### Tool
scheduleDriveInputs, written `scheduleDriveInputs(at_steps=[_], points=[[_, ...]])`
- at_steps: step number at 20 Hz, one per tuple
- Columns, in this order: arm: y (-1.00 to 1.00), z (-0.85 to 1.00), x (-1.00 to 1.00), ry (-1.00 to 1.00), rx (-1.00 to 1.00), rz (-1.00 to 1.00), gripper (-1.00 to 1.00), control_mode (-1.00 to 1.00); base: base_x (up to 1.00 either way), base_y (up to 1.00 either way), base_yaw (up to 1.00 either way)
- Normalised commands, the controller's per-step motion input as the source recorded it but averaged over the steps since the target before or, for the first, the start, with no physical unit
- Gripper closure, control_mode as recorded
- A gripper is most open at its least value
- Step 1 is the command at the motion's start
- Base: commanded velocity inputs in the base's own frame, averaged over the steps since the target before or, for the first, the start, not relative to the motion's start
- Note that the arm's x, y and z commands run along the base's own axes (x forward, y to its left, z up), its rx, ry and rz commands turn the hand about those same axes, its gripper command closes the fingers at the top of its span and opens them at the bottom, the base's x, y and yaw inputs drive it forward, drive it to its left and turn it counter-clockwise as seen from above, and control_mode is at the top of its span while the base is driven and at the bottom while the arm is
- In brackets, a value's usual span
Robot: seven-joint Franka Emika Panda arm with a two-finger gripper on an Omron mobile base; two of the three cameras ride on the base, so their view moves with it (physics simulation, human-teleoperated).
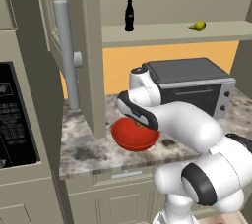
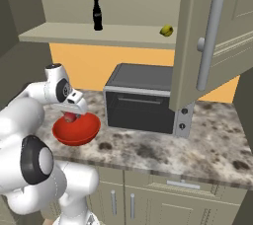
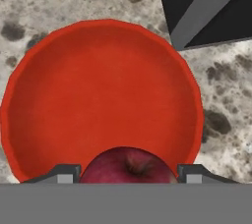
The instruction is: Open the cabinet. Pick the apple and pear from the cabinet and place them into the bowl. Then close the cabinet.
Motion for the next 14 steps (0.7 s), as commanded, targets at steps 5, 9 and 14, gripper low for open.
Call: scheduleDriveInputs(at_steps=[5,9,14], points=[[0.06,-0.16,0.08,0.0,-0.03,0.0,1.0,-1.0,0.0,0.0,0.0],[0.01,-0.18,0.06,0.0,-0.01,0.0,1.0,-1.0,0.0,0.0,0.0],[0.0,-0.13,0.07,0.0,0.0,0.0,1.0,-1.0,0.0,0.0,0.0]])
